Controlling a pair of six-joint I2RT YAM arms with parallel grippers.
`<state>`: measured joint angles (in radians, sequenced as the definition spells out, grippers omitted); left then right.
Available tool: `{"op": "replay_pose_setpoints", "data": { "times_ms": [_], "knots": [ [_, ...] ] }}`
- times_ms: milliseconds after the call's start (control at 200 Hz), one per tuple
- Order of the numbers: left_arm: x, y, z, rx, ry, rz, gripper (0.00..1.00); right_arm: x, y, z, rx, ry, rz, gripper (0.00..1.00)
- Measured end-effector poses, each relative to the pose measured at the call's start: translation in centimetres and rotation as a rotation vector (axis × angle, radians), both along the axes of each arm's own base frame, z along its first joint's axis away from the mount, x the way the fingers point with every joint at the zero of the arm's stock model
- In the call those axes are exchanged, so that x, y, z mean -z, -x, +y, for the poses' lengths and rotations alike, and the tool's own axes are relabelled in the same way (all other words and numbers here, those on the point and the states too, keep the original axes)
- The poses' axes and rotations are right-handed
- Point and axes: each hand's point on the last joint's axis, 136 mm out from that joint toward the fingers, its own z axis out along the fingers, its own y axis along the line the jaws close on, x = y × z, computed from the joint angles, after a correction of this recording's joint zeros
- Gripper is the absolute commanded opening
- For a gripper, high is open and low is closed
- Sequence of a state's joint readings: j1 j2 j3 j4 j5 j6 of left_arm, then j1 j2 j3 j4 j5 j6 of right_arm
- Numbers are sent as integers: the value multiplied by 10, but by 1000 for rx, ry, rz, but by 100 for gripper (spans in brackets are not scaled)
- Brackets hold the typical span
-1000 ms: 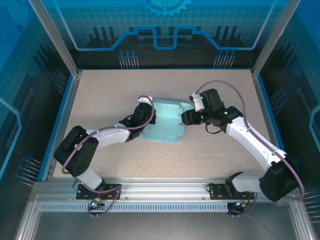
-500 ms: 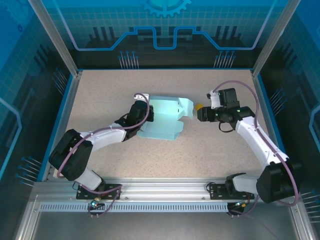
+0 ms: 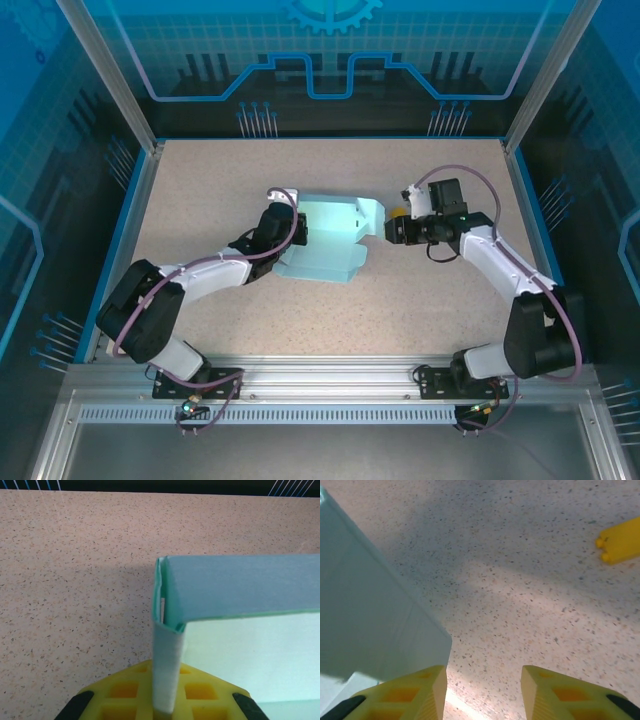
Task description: Fold the paper box
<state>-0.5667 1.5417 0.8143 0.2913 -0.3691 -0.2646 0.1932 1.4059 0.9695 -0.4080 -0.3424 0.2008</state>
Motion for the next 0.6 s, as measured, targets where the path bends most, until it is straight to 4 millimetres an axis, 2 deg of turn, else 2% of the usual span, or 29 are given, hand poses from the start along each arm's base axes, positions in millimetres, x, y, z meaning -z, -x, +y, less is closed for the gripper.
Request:
{"op": "replay_pose_setpoints", "data": {
  "times_ms": [315,600],
  "knots": [
    [0,0,-1,6,3,2,6,-4,-4,16,-68,-66,-27,39],
    [0,1,-2,8,6,3,6,-10,0,36,-157,-99,-63,41]
  ]
}}
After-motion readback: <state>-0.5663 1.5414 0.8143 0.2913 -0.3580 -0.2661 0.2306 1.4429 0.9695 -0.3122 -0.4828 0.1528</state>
